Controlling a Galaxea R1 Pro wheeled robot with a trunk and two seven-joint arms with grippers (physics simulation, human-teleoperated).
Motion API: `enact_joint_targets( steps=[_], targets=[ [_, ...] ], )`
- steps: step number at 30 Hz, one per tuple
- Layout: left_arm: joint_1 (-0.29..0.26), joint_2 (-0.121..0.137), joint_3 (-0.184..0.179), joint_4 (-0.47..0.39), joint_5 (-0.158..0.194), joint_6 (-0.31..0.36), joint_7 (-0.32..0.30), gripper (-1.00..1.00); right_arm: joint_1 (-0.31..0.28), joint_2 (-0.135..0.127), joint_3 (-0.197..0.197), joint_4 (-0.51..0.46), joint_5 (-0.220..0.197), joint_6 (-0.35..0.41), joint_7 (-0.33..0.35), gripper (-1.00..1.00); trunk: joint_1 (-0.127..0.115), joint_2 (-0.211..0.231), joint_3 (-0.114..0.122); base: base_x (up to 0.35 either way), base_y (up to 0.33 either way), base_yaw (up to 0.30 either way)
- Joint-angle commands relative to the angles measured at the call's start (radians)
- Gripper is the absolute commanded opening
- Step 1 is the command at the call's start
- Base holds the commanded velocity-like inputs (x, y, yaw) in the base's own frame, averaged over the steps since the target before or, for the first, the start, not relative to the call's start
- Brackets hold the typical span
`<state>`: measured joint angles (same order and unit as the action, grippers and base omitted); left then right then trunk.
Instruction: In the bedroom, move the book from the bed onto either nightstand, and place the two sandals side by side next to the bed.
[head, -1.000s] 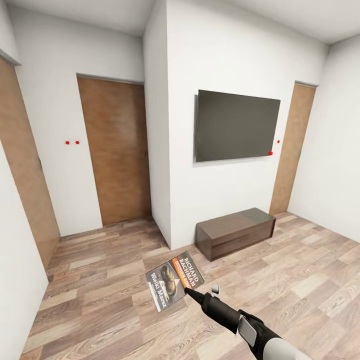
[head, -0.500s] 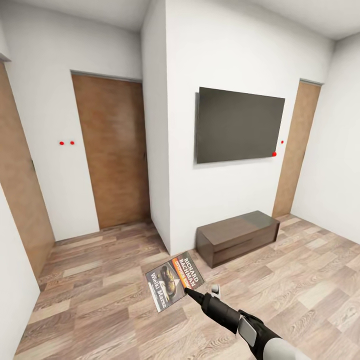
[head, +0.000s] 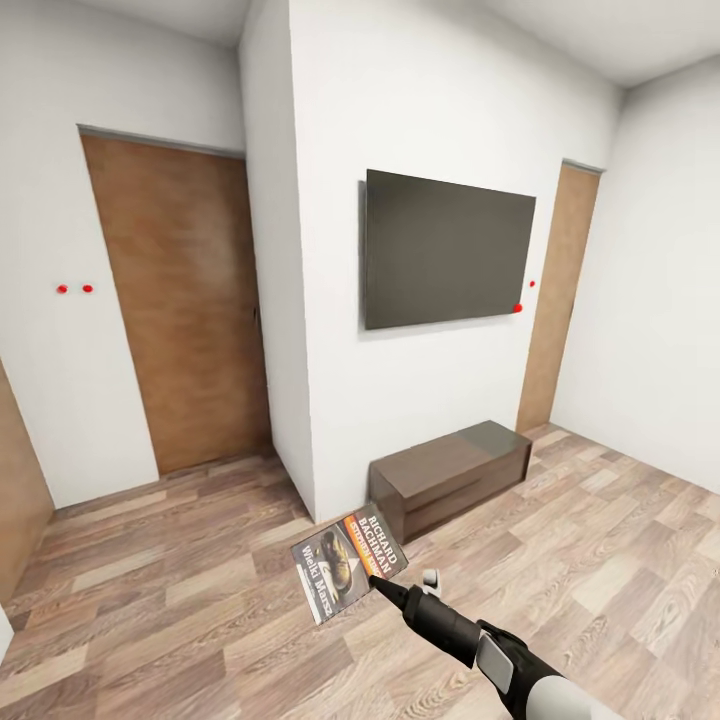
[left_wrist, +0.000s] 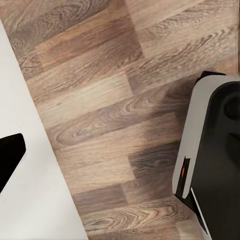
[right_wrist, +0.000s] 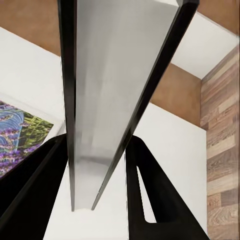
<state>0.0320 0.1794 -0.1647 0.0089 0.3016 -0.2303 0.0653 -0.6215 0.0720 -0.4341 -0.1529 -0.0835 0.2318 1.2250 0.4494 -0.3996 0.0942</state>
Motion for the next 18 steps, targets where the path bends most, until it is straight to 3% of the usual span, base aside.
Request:
enact_joint_targets(
  steps=[1, 18],
  targets=[
    [0.000, 0.000, -0.009, 0.001, 0.007, -0.004, 0.002, 1.00, 0.000, 0.000, 0.000, -0.001, -0.010, 0.011, 0.001, -1.00, 0.001, 0.000, 0.000, 0.130, 0.000, -0.270],
    [0.000, 0.000, -0.010, 0.000, 0.007, -0.004, 0.002, 1.00, 0.000, 0.000, 0.000, -0.001, -0.010, 0.011, 0.002, -1.00, 0.001, 0.000, 0.000, 0.030, 0.000, -0.282]
  ],
)
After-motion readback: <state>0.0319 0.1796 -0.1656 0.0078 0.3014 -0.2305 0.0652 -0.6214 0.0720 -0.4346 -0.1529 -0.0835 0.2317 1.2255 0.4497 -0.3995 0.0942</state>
